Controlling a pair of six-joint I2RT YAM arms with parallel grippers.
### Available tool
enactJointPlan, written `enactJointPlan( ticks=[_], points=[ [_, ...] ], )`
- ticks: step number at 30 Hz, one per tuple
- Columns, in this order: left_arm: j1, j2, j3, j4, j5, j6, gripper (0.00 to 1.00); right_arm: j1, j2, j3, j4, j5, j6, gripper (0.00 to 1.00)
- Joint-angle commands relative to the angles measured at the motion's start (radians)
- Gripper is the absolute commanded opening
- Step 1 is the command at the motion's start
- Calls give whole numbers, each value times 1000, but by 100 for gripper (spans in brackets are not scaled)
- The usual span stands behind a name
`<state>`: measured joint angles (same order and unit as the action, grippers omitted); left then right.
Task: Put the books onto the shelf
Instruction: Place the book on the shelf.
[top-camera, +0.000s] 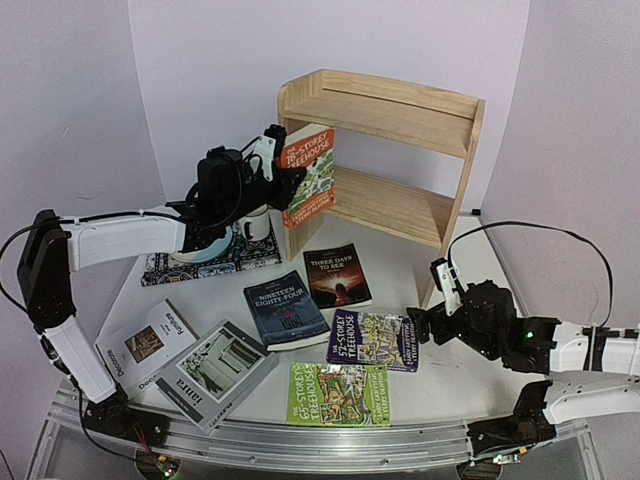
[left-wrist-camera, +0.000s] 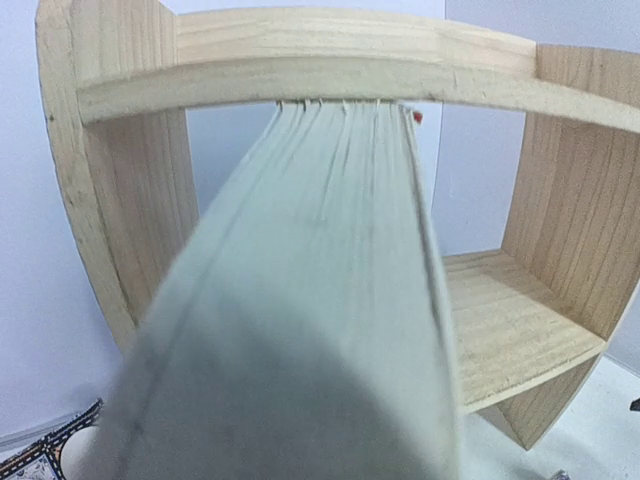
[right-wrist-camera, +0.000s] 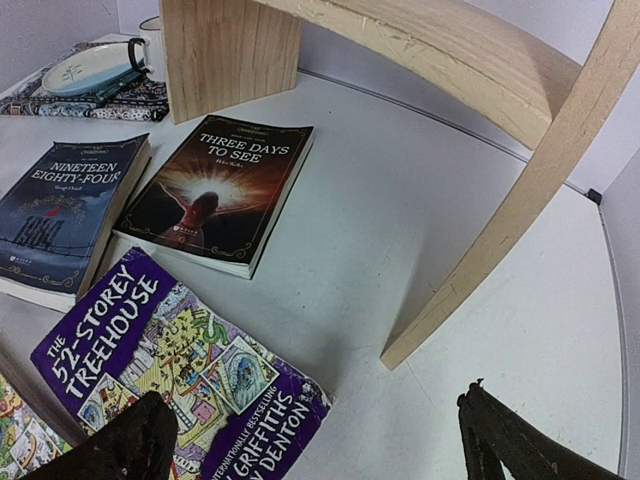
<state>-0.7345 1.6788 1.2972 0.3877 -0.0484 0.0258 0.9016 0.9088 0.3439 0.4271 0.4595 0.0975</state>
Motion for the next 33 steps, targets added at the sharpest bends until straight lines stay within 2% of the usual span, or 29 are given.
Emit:
enactJointPlan(
  ticks=[1, 5, 6, 33],
  points=[
    [1, 19, 79, 90, -70, -8, 35, -1, 3, 32, 14, 12, 3, 98],
    [1, 30, 94, 91, -82, -2, 22, -2, 2, 31, 14, 13, 4, 98],
    [1, 35, 98, 91, -85, -1, 21, -2, 2, 30, 14, 13, 3, 98],
    [7, 228, 347, 88, -144, 99, 22, -1, -11, 50, -4, 19, -9, 98]
  ],
)
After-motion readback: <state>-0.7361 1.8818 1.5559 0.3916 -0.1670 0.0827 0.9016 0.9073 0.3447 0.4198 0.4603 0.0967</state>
